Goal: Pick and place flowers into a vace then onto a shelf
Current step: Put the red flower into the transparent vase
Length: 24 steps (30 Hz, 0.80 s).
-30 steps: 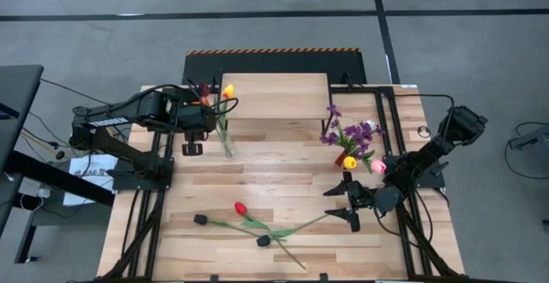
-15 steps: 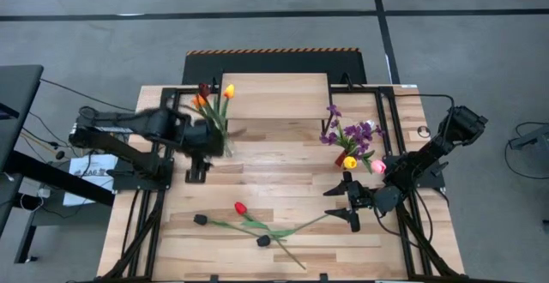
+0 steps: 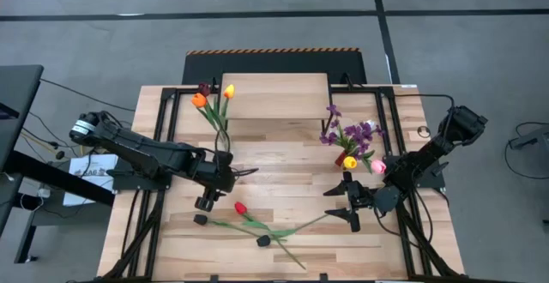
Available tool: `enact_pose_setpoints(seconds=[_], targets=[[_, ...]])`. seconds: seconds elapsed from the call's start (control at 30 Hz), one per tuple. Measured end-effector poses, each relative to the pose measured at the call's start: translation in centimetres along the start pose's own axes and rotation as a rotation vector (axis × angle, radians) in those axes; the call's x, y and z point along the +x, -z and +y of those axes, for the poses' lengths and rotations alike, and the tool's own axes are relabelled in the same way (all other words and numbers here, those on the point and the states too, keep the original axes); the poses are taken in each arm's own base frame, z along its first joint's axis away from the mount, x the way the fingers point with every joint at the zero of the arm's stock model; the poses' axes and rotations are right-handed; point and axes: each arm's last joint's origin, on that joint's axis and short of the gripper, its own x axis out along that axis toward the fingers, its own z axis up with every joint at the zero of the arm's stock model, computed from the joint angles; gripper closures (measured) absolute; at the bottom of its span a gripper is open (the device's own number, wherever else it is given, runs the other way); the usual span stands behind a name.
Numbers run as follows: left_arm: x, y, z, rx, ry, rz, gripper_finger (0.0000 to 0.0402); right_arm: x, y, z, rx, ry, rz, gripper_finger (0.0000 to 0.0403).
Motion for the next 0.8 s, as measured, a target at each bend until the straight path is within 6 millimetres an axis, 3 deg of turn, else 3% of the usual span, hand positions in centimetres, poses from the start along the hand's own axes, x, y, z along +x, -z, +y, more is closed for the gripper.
enact_pose_setpoints(seconds=[0.3, 0.57, 0.7, 0.8], targets=[[2.1, -1.0, 0.0, 0.11, -0.051, -0.081, 0.0205, 0.0, 0.1, 0.0, -0.005, 0.004, 0.005, 0.0117], [8.2, -3.7, -0.4, 0.225, 0.047, 0.176, 0.0205, 0.0, 0.2, -0.2, -0.017, 0.015, 0.022, 0.0117], [10.1, -4.5, -0.5, 0.267, 0.09, 0.316, 0.0205, 0.0, 0.2, -0.1, -0.016, 0.013, 0.021, 0.0117], [10.7, -5.3, -0.6, 0.3, 0.128, 0.328, 0.0205, 0.0, 0.2, -0.1, -0.016, 0.013, 0.022, 0.0117]])
